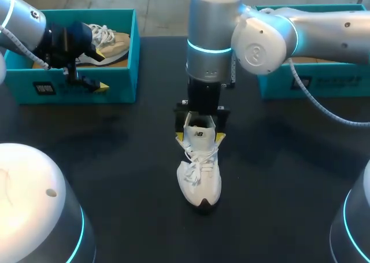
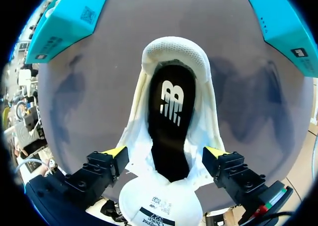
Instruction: Take the shoe out of the shoebox, open the shoe tongue, remove and reinsert the insole, then place the shoe into the shoebox
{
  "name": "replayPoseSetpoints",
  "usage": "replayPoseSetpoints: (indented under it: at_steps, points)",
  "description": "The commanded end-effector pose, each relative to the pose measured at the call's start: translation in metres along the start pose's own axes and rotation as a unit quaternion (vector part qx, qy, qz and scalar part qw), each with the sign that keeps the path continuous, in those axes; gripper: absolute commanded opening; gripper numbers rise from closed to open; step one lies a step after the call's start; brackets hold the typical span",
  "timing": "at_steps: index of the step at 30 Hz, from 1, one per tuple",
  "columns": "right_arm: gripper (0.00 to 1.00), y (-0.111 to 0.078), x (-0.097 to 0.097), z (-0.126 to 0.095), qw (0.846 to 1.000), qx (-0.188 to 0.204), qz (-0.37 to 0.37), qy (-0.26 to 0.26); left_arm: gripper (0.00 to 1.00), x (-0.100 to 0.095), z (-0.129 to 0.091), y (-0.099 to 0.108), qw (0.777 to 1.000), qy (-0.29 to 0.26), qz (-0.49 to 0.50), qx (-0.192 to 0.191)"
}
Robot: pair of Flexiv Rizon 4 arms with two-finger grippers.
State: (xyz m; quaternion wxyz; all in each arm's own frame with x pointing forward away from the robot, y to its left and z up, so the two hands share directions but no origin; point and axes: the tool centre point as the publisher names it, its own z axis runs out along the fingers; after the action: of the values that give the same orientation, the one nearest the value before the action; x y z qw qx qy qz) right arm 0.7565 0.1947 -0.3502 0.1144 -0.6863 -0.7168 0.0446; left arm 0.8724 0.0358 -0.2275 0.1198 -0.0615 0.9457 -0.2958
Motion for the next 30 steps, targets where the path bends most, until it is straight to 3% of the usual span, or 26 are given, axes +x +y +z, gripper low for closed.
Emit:
replayPoseSetpoints:
  at_steps: [1, 12, 23, 30]
  points:
    - [1.00, 0.002, 0.001, -0.003, 1.000, -0.001, 0.001, -0.004, 1.00, 0.000, 0.000, 0.000, 1.000, 0.000, 0.000, -0.002]
    - [1.00, 0.003, 0.000, -0.001, 1.000, 0.009, 0.001, -0.013, 1.00, 0.000, 0.000, 0.000, 1.000, 0.000, 0.000, -0.002]
    - [1.00, -0.011, 0.004, -0.039, 0.999, -0.032, 0.019, -0.036, 1.00, 0.000, 0.000, 0.000, 1.000, 0.000, 0.000, -0.002]
    - [1.00, -0.034, 0.008, -0.066, 0.997, -0.065, 0.033, -0.040, 1.00, 0.000, 0.000, 0.000, 1.000, 0.000, 0.000, -0.002]
